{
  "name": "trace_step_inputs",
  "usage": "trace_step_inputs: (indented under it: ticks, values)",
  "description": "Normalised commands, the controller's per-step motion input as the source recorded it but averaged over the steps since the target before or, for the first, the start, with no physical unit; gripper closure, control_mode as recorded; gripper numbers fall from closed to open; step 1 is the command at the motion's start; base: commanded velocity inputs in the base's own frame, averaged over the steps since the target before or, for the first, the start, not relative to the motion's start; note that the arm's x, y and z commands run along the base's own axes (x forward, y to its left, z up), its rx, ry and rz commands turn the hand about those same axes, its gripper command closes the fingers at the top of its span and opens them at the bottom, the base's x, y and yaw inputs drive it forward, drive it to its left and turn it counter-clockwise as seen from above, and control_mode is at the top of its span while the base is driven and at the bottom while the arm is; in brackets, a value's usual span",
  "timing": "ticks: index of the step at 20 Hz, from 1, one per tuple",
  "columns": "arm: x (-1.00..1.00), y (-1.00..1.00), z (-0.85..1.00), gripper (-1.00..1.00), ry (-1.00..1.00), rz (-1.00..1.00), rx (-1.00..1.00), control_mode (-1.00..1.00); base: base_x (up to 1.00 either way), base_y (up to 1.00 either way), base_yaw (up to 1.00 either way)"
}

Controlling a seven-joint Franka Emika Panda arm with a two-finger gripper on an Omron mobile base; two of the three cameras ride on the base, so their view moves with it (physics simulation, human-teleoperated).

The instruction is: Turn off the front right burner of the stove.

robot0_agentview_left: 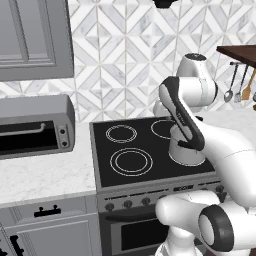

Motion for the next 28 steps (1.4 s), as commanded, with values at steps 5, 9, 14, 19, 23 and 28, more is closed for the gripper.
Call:
trace_step_inputs:
  ticks: [5,9,14,19,23,28]
  values:
    - [-0.17,-0.07,0.0,-1.0,0.0,0.0,0.0,-1.0,0.0,0.0,0.0]
    - [-0.02,0.0,0.0,-1.0,0.0,0.0,0.0,-1.0,0.0,0.0,0.0]
    - [0.0,0.0,0.0,-1.0,0.0,0.0,0.0,-1.0,0.0,0.0,0.0]
    - [0.0,-0.03,0.0,-1.0,0.0,0.0,0.0,-1.0,0.0,0.0,0.0]
    - [0.0,-0.35,-0.03,-1.0,0.0,0.0,0.0,-1.0,0.0,0.0,0.0]
    - [0.0,-0.11,0.0,-1.0,0.0,0.0,0.0,-1.0,0.0,0.0,0.0]
